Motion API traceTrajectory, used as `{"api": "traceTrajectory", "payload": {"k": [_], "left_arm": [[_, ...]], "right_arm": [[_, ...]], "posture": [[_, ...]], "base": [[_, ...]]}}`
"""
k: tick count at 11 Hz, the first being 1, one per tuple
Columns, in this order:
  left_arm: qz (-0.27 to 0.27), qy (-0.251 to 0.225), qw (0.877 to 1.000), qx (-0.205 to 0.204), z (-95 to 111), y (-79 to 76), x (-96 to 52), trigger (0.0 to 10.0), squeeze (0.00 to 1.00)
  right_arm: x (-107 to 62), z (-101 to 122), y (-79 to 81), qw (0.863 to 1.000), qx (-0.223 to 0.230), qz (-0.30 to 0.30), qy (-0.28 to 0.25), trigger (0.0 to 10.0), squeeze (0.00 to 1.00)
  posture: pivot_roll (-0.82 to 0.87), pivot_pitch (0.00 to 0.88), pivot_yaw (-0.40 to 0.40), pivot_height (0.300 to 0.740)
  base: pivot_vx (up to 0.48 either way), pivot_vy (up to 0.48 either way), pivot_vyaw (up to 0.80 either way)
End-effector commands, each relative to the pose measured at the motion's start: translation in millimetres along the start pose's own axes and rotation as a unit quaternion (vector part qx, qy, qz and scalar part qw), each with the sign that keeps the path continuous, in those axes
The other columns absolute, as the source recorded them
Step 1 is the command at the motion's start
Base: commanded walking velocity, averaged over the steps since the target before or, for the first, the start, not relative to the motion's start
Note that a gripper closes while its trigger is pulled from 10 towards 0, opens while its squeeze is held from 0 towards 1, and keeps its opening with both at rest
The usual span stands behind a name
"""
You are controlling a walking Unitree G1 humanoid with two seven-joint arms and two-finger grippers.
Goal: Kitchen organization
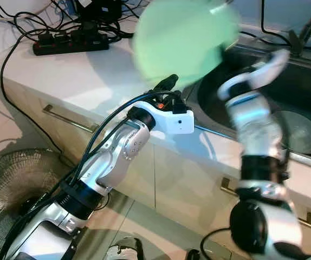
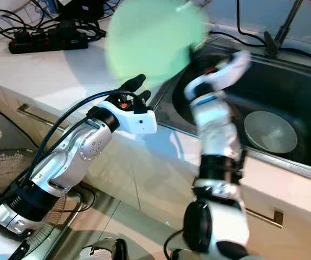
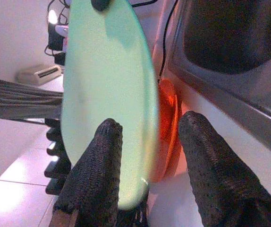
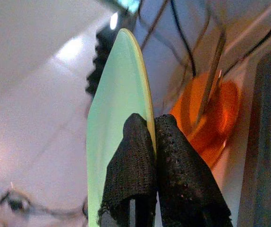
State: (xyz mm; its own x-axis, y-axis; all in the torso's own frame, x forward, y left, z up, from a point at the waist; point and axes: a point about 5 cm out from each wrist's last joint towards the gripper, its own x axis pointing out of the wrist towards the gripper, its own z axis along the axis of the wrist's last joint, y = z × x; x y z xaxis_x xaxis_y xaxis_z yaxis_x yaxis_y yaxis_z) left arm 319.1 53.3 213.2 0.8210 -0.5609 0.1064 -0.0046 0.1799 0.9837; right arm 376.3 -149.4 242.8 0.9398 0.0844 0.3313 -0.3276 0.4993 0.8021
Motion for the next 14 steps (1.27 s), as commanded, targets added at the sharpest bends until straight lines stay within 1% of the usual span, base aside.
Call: {"api": "traceTrajectory", "payload": {"k": [1,3,5,6,8,9,10,11,12,13,14], "left_arm": [[0.013,-0.008,1.000,0.002,3,6.0,0.8,10.0,0.00],[0.019,-0.006,1.000,-0.005,2,6.6,0.4,10.0,0.00],[0.021,-0.002,1.000,-0.013,1,6.6,-1.3,10.0,0.00],[0.024,0.000,1.000,-0.017,0,7.2,-1.6,10.0,0.00],[0.026,0.002,0.999,-0.023,-2,7.4,-1.8,10.0,0.00],[0.026,0.005,0.999,-0.030,-3,6.8,-2.1,10.0,0.00],[0.026,0.012,0.998,-0.050,-5,5.3,-3.0,10.0,0.00],[0.034,0.023,0.995,-0.093,-9,3.7,-4.7,10.0,0.00],[0.054,0.040,0.982,-0.176,-15,-0.4,-7.4,10.0,0.00],[0.080,0.063,0.963,-0.250,-24,0.0,-10.6,10.0,0.00],[0.091,0.068,0.956,-0.270,-27,2.0,-12.5,10.0,0.00]], "right_arm": [[2.1,17,9.2,0.999,0.010,0.025,-0.043,0.0,0.00],[0.8,45,-1.3,0.994,0.014,0.003,-0.108,0.0,0.00],[-10.5,87,-25.8,0.979,0.004,-0.045,-0.201,0.0,0.00],[-16.1,100,-31.7,0.972,0.004,-0.053,-0.227,0.0,0.00],[-23.3,114,-41.6,0.963,-0.008,-0.076,-0.257,0.0,0.00],[-24.6,115,-45.6,0.962,-0.021,-0.087,-0.258,4.0,0.00],[-25.3,112,-50.0,0.962,-0.046,-0.102,-0.251,10.0,0.00],[-25.5,108,-52.6,0.961,-0.070,-0.113,-0.242,10.0,0.00],[-25.4,104,-55.9,0.960,-0.101,-0.123,-0.231,10.0,0.00],[-25.1,100,-59.9,0.957,-0.130,-0.140,-0.218,10.0,0.00],[-25.2,99,-61.1,0.954,-0.149,-0.145,-0.214,10.0,0.00]], "posture": [[0.12,0.082,0.033,0.740],[0.12,0.083,0.035,0.740],[0.12,0.085,0.037,0.740],[0.12,0.086,0.037,0.740],[0.11,0.088,0.041,0.740],[0.11,0.089,0.042,0.740],[0.11,0.088,0.042,0.740],[0.12,0.087,0.043,0.740],[0.12,0.089,0.042,0.740],[0.12,0.090,0.041,0.740],[0.12,0.090,0.041,0.740]], "base": [[0.000,0.000,0.00],[0.000,0.000,0.00],[0.000,0.000,0.00],[0.000,0.000,0.00],[0.000,0.000,0.00],[0.000,0.000,0.00],[0.000,0.000,0.00],[0.000,0.000,0.00],[0.000,0.000,0.00],[0.000,0.000,0.00],[0.000,0.000,0.00]]}}
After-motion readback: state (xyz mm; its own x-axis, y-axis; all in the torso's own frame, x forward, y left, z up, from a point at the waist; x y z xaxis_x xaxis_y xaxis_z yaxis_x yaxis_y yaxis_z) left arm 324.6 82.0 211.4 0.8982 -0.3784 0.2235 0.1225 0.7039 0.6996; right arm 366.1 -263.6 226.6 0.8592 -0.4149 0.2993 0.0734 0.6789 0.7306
